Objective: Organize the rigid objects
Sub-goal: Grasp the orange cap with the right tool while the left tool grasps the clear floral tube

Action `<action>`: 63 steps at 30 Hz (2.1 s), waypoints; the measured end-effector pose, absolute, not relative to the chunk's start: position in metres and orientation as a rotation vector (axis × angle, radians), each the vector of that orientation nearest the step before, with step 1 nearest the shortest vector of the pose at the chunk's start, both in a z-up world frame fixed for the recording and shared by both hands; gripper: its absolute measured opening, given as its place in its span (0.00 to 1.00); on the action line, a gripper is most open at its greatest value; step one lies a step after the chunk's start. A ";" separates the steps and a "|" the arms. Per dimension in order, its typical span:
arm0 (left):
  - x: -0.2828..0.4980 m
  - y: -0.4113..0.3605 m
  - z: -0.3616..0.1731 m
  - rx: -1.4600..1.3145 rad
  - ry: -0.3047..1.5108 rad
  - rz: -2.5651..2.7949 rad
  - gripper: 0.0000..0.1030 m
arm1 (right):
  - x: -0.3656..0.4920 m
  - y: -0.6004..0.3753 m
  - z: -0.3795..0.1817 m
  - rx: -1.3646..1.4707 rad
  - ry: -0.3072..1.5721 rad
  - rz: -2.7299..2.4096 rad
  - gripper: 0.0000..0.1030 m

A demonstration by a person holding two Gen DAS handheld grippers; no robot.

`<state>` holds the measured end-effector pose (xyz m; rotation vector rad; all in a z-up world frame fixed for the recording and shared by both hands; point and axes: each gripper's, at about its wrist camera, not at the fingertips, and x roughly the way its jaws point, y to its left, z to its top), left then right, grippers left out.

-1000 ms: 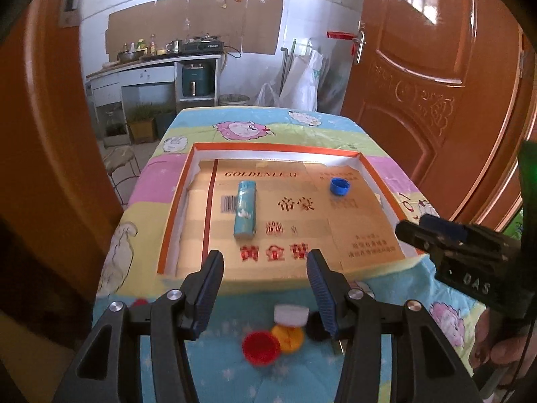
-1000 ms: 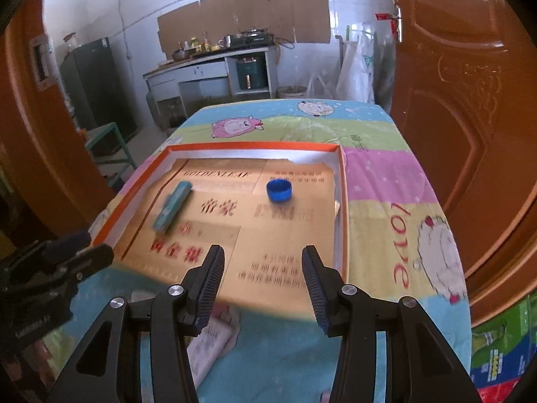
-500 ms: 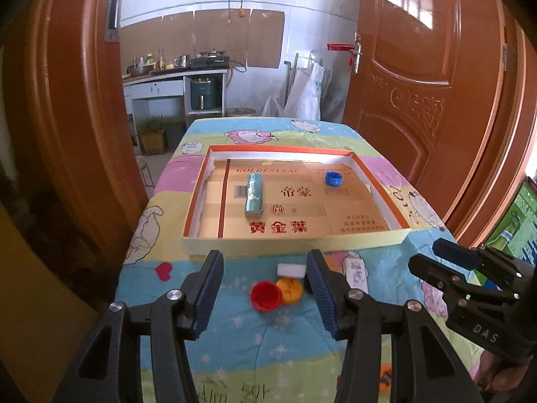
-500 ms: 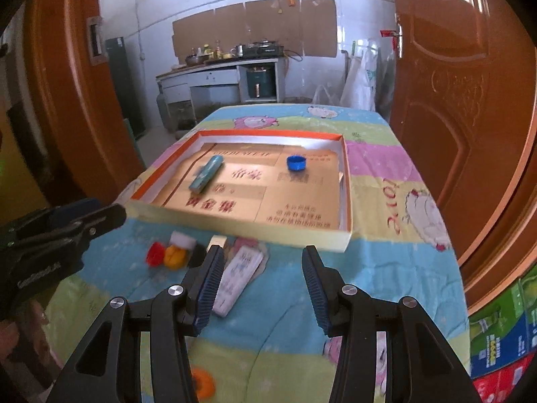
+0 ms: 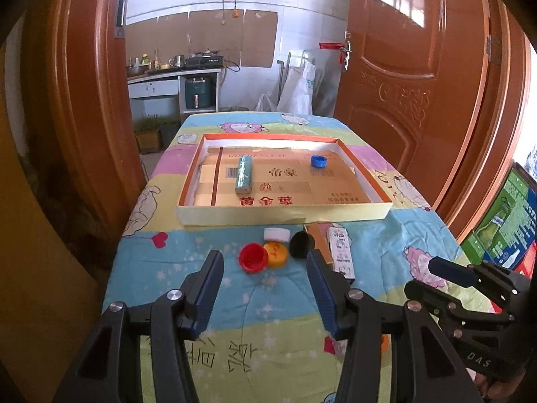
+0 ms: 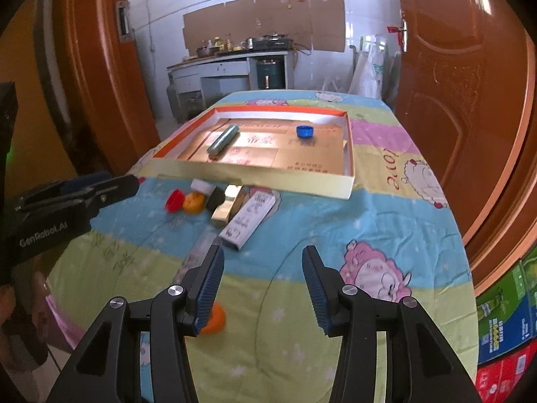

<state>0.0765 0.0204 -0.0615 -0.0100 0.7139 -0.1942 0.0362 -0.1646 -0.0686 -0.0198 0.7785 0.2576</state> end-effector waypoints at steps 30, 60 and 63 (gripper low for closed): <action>0.053 0.012 -0.089 -0.004 0.767 -0.230 0.50 | 0.015 -0.130 -0.119 -0.137 0.847 0.404 0.49; 0.085 -0.055 -0.126 0.048 0.942 -0.282 0.42 | 0.003 -0.157 -0.116 -0.180 0.791 0.345 0.30; 0.083 -0.051 -0.129 0.021 0.939 -0.285 0.31 | 0.004 -0.166 -0.118 -0.152 0.800 0.336 0.30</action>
